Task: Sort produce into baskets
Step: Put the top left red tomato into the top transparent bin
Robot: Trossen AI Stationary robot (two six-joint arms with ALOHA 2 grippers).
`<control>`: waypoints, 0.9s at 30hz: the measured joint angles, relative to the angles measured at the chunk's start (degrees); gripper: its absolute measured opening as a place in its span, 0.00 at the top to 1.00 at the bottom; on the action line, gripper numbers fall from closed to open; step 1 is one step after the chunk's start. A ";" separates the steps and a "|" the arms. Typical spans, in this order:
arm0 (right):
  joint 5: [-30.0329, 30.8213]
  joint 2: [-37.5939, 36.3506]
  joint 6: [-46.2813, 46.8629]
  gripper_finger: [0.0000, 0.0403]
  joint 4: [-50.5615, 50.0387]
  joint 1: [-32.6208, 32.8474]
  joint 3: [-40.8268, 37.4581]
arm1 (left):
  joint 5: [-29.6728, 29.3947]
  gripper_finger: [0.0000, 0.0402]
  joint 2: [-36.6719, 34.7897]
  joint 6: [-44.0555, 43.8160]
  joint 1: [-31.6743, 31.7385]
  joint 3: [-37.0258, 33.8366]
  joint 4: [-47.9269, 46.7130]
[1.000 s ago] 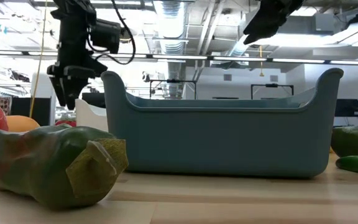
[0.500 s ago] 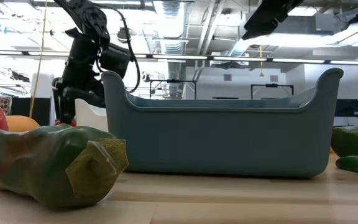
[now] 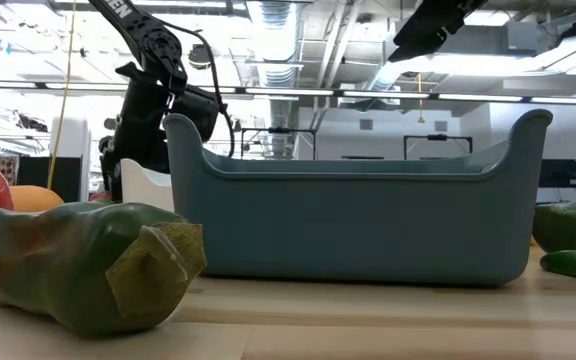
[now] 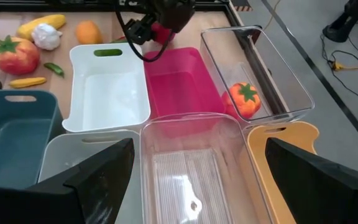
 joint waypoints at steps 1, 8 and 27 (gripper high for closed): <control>0.00 0.00 0.00 0.04 -0.01 0.00 0.00 | 0.00 0.19 0.00 0.00 0.00 0.02 -0.11; 0.00 0.00 0.02 0.04 -0.46 0.00 0.02 | -0.04 0.38 0.00 0.05 0.00 0.02 -0.26; 0.07 -1.56 4.52 0.04 -7.78 -0.02 0.04 | 4.07 0.36 -15.16 3.20 -0.02 10.43 -6.31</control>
